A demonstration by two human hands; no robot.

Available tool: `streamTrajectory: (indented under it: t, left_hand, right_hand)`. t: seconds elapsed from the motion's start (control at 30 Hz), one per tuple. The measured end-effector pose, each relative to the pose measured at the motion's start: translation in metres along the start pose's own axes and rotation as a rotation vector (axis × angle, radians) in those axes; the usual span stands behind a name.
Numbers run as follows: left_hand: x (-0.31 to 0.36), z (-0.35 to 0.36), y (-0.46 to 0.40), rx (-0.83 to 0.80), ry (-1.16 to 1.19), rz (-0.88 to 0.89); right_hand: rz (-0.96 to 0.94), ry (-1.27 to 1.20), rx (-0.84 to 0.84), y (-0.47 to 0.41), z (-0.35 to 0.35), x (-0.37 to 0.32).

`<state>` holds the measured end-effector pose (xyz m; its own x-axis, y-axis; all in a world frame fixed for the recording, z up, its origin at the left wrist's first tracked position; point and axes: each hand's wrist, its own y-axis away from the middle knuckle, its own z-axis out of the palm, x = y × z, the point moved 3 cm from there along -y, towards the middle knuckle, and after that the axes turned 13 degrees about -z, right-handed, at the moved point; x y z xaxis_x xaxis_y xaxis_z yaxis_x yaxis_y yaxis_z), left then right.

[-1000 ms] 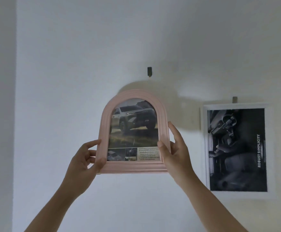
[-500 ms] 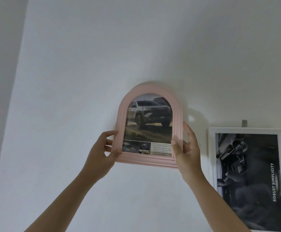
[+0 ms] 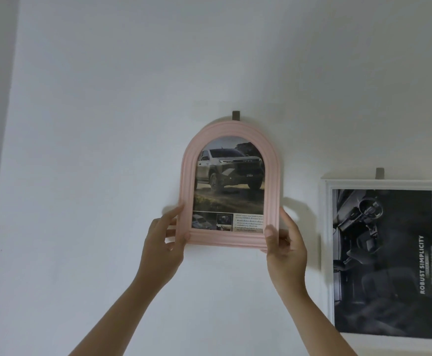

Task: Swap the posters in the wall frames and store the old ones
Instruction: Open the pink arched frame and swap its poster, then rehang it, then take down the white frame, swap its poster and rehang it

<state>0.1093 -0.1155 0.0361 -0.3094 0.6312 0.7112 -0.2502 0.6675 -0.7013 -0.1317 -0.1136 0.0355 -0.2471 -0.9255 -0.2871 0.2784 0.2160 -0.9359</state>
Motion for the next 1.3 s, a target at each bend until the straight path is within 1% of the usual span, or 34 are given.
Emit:
streamTrajectory:
  t: [0.2,0.3,0.4,0.43,0.5,0.6,0.7,0.83,1.0,1.17,1.23,1.3]
  left_hand:
    - [-0.008,0.005,0.014,0.058,-0.093,0.053]
    - [-0.015,0.005,0.026,0.080,-0.116,-0.002]
    - [-0.021,0.006,0.049,0.108,-0.177,-0.002]
    - [-0.024,0.007,0.059,0.118,-0.181,-0.025]
    - [-0.032,0.015,0.082,0.115,-0.143,-0.126]
    - [-0.040,0.036,0.123,0.053,-0.100,-0.244]
    - [-0.039,0.065,0.159,-0.040,-0.084,-0.272]
    - [-0.025,0.111,0.190,-0.121,-0.065,-0.299]
    - [-0.004,0.172,0.208,-0.210,-0.062,-0.286]
    - [0.012,0.217,0.206,-0.248,-0.086,-0.260]
    - [0.015,0.231,0.204,-0.280,-0.094,-0.245]
    - [0.016,0.239,0.203,-0.285,-0.106,-0.237]
  right_hand:
    - [0.044,0.077,0.065,0.027,-0.007,0.015]
    - [0.053,0.095,0.084,0.035,-0.010,0.011]
    - [0.090,0.132,0.049,0.048,-0.017,0.008]
    - [0.109,0.130,0.033,0.055,-0.021,0.007]
    - [0.153,0.130,-0.003,0.069,-0.030,0.006]
    - [0.208,0.145,-0.055,0.091,-0.052,0.001]
    - [0.230,0.192,-0.095,0.105,-0.086,-0.003]
    - [0.199,0.333,-0.120,0.107,-0.144,0.000]
    - [0.188,0.511,-0.074,0.088,-0.225,0.014]
    - [0.163,0.649,-0.013,0.070,-0.288,0.029]
    - [0.186,0.672,-0.044,0.066,-0.304,0.038]
    - [0.198,0.650,-0.116,0.063,-0.310,0.044]
